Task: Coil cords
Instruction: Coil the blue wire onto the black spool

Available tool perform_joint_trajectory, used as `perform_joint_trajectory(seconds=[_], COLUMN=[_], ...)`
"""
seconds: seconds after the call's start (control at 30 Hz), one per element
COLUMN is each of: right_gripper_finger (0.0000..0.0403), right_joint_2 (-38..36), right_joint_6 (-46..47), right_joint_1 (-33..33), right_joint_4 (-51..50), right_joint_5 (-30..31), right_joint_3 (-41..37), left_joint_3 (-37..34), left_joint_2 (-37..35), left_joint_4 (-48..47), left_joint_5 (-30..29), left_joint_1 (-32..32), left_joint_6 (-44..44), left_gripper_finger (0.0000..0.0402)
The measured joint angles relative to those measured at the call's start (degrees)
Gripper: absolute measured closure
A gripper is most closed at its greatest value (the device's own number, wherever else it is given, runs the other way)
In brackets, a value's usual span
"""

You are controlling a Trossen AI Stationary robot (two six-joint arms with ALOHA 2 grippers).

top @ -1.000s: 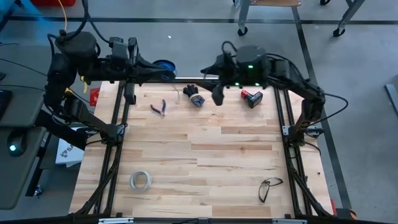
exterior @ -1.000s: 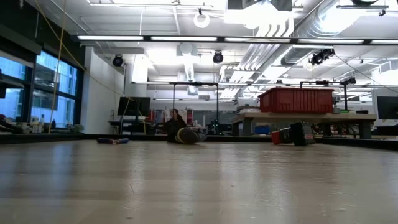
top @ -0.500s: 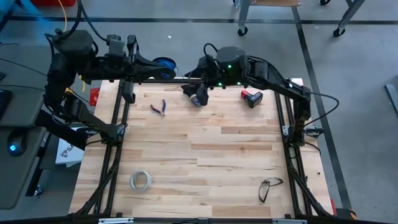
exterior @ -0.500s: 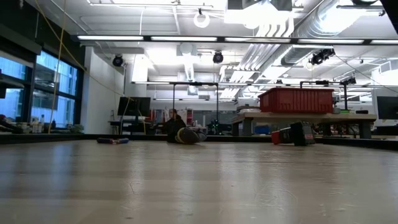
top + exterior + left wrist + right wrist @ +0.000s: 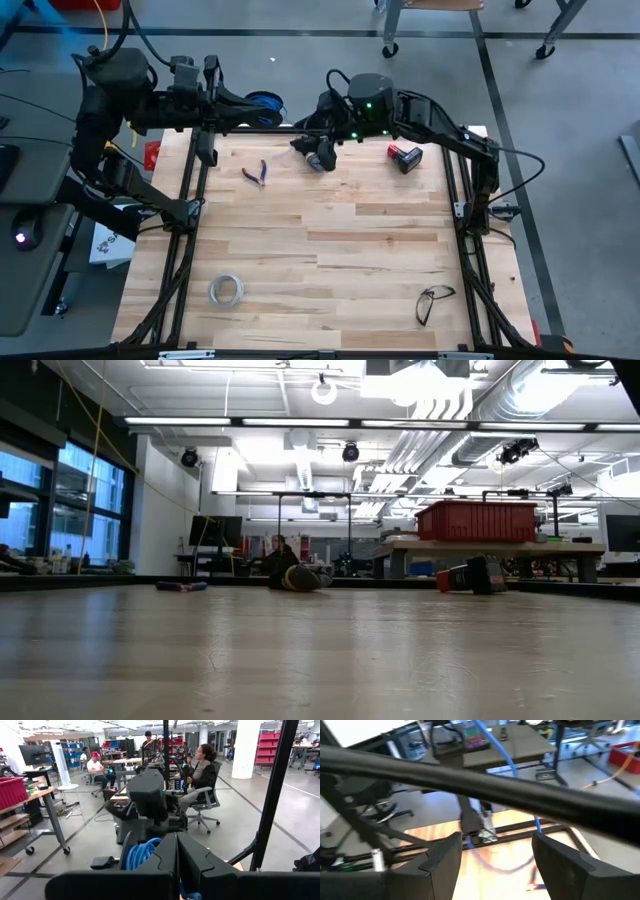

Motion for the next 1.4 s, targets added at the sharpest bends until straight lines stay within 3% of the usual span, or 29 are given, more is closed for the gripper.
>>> perform_joint_trajectory(seconds=[0.2,0.47,0.97,1.17,1.33,1.4], right_gripper_finger=[0.017,0.0183,0.0287,0.0311,0.0386,0.0393], right_joint_2=[0.0,0.0,0.0,0.0,-0.1,-0.2], right_joint_6=[-1.2,-0.1,-0.2,-0.2,-2.6,-3.9], right_joint_1=[-1.3,-2.0,-1.9,-1.8,-1.0,-0.2], right_joint_4=[-0.3,-0.6,-1.7,-1.6,-1.4,-1.4], right_joint_5=[5.7,-1.8,1.1,1.1,2.5,3.0], right_joint_3=[0.0,0.0,0.0,0.0,0.0,0.0], left_joint_3=[0.0,0.0,0.0,0.0,0.0,0.0], left_joint_2=[0.0,0.0,0.2,1.2,1.9,1.8], left_joint_4=[1.0,2.6,4.4,4.9,5.2,5.3], left_joint_5=[0.5,0.7,0.7,0.7,0.7,0.7], left_joint_1=[0.0,0.0,-0.2,-0.2,-0.2,-0.2], left_joint_6=[0.0,-0.1,-1.0,-2.1,-2.1,-2.3], left_gripper_finger=[0.0401,0.0401,0.0401,0.0401,0.0401,0.0401])
